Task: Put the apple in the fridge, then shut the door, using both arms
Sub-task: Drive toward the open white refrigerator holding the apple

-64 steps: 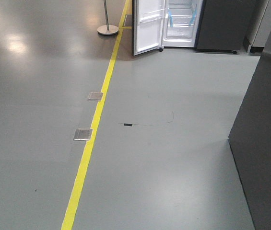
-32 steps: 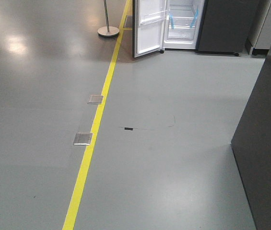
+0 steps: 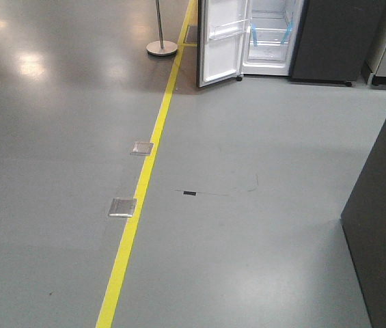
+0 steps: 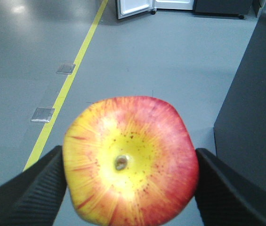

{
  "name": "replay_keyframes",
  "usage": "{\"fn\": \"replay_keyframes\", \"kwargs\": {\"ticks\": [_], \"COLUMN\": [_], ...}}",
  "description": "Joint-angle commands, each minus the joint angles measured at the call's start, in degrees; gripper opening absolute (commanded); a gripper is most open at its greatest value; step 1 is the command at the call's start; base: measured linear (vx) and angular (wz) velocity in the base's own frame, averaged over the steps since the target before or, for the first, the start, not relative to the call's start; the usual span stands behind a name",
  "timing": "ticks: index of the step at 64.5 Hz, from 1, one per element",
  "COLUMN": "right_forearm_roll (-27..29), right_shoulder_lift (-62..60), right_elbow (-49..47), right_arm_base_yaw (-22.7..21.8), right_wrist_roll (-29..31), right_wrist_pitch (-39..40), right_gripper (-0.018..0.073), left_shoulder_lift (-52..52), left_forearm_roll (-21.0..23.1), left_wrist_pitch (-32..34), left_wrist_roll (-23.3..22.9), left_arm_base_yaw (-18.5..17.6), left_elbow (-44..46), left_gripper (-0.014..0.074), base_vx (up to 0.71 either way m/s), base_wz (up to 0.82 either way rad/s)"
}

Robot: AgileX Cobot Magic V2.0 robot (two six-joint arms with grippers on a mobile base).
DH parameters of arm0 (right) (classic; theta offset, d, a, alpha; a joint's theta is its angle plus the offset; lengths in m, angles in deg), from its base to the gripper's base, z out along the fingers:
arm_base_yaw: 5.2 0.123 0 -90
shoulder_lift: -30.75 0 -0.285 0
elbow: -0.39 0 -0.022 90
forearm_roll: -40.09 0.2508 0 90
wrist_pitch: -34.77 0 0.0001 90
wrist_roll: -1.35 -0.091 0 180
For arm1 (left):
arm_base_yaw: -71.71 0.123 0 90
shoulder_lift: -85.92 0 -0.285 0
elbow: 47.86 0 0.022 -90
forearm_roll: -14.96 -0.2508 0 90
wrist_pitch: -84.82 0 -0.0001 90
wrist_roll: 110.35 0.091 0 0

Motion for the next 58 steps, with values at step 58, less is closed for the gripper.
{"fn": "replay_keyframes", "kwargs": {"ticks": [58], "right_forearm_roll": [1.23], "right_shoulder_lift": [-0.17], "right_elbow": [-1.7], "right_arm_base_yaw": [-0.28], "right_wrist_roll": [0.04], "right_wrist_pitch": [3.94], "right_gripper": [0.0225], "left_shoulder_lift": [0.82], "left_forearm_roll": [0.54], "left_wrist_pitch": [4.04], "left_wrist_roll": [-0.22], "left_arm_base_yaw": [-0.31], "left_elbow": [-1.03], "left_gripper": [-0.0006], "base_vx": [0.17], "base_wz": [-0.03]}}
